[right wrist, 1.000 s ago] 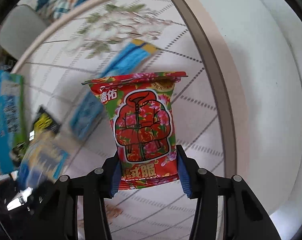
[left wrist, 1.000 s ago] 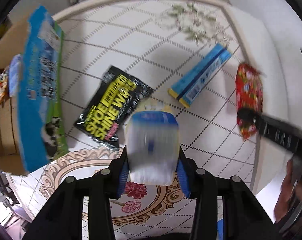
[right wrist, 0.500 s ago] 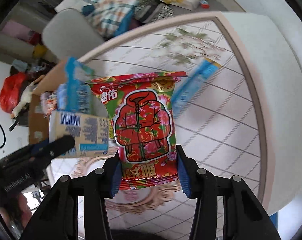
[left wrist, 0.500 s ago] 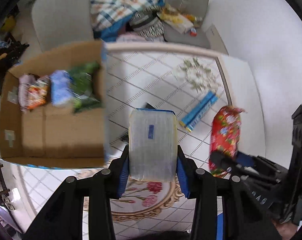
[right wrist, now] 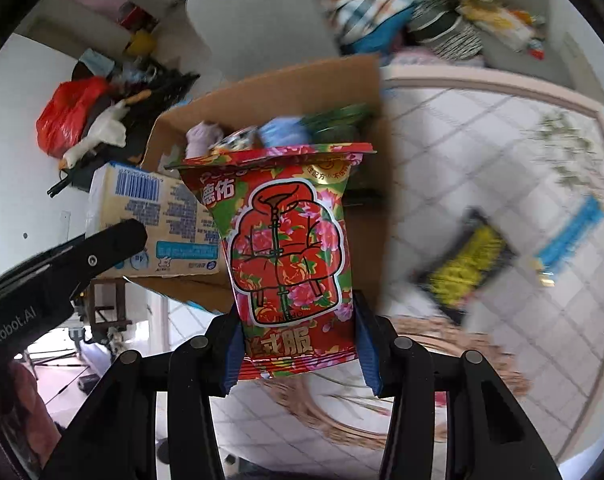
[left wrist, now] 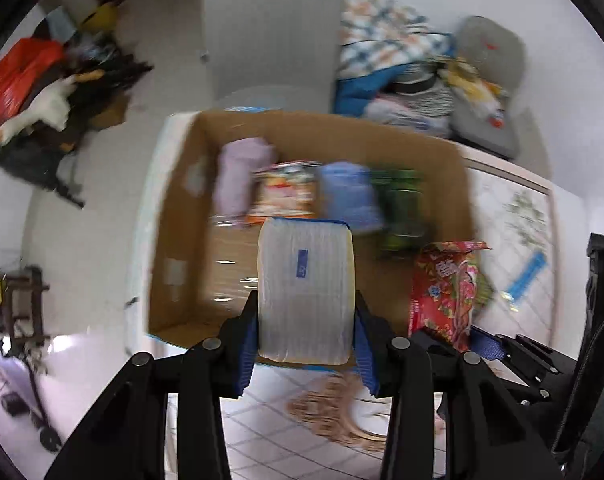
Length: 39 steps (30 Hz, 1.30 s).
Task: Organize soft objects
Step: 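Carry tissue pack and red bag into the box and release both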
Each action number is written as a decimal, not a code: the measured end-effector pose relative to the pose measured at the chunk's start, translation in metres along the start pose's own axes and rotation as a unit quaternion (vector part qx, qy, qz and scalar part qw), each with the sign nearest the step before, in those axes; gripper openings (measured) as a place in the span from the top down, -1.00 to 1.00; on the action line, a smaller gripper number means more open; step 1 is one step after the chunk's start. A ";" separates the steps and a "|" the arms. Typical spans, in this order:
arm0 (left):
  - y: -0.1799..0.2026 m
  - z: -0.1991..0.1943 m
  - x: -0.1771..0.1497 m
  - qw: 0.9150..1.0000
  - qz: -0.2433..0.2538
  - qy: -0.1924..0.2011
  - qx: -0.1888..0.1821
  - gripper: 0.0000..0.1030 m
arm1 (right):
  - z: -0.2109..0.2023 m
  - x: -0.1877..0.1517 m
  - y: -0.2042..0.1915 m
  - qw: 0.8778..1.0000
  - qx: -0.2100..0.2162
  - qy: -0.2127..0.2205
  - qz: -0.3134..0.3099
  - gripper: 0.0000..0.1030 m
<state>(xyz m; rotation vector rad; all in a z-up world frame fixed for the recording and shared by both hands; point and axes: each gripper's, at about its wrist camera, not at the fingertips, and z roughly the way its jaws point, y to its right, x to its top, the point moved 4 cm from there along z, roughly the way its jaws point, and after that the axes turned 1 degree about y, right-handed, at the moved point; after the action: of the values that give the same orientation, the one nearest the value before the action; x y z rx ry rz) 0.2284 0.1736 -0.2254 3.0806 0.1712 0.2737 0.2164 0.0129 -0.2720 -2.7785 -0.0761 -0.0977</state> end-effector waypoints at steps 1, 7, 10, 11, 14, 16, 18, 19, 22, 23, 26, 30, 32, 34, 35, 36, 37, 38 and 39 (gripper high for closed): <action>-0.009 0.005 0.000 1.000 -0.003 -0.004 0.006 0.25 | 0.010 0.003 -0.009 1.000 -0.002 -0.005 0.002 0.03; -0.061 0.045 0.007 0.998 -0.033 -0.040 0.019 0.25 | 0.076 0.017 -0.052 0.999 -0.015 -0.037 0.008 0.03; -0.072 0.060 0.010 0.998 -0.041 -0.054 0.013 0.25 | 0.104 0.021 -0.066 0.999 -0.024 -0.047 0.013 0.03; -0.073 0.063 0.011 0.997 -0.041 -0.058 0.011 0.25 | 0.109 0.022 -0.070 0.998 -0.026 -0.048 0.012 0.03; -0.074 0.071 0.013 0.997 -0.037 -0.069 0.011 0.20 | 0.123 0.028 -0.081 0.998 -0.034 -0.046 0.009 0.03; -0.081 0.073 0.012 0.996 -0.048 -0.078 0.014 0.19 | 0.132 0.031 -0.088 0.998 -0.028 -0.048 0.006 0.01; -0.087 0.072 0.012 0.995 -0.057 -0.078 0.007 0.18 | 0.135 0.032 -0.090 0.999 -0.027 -0.047 0.000 -0.06; -0.087 0.070 0.012 0.995 -0.058 -0.078 0.006 0.18 | 0.136 0.032 -0.092 0.998 -0.025 -0.049 -0.004 -0.30; -0.087 0.061 0.013 0.996 -0.053 -0.070 0.005 0.12 | 0.130 0.034 -0.094 0.999 -0.021 -0.044 -0.011 -0.61; -0.087 0.058 0.015 0.997 -0.050 -0.066 0.007 0.09 | 0.126 0.034 -0.094 0.999 -0.025 -0.042 -0.015 -0.61; -0.085 0.045 0.016 0.998 -0.047 -0.051 0.011 0.09 | 0.116 0.033 -0.086 0.999 -0.032 -0.040 -0.013 -0.61; -0.079 0.024 0.015 0.999 -0.031 -0.020 0.023 -0.55 | 0.097 0.028 -0.071 0.998 -0.061 -0.026 -0.015 -0.70; -0.076 0.016 0.012 0.999 -0.027 -0.007 0.026 -0.84 | 0.085 0.026 -0.064 0.997 -0.073 -0.016 -0.018 -0.98; -0.071 0.011 0.006 0.999 -0.021 0.000 0.031 -0.85 | 0.075 0.023 -0.059 0.996 -0.084 -0.010 -0.020 -1.00; -0.069 0.010 0.003 0.999 -0.020 0.000 0.033 -0.86 | 0.069 0.020 -0.054 0.996 -0.092 -0.006 -0.020 -1.00; -0.065 0.009 -0.001 0.999 -0.019 0.003 0.033 -0.88 | 0.062 0.017 -0.048 0.995 -0.098 -0.003 -0.018 -1.00; -0.062 0.009 -0.004 0.999 -0.018 0.004 0.032 -0.88 | 0.056 0.015 -0.045 0.995 -0.100 -0.001 -0.016 -1.00; -0.058 0.009 -0.007 0.999 -0.017 0.005 0.031 -0.88 | 0.050 0.013 -0.041 0.995 -0.100 0.003 -0.014 -1.00; -0.054 0.009 -0.010 0.999 -0.017 0.005 0.029 -0.88 | 0.045 0.011 -0.039 0.995 -0.103 0.006 -0.014 -1.00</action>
<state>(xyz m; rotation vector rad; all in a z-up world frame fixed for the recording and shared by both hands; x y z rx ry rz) 0.2141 0.2256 -0.2392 3.1306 0.2358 0.2878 0.2273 0.0653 -0.2997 -2.9823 -0.1067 -0.1362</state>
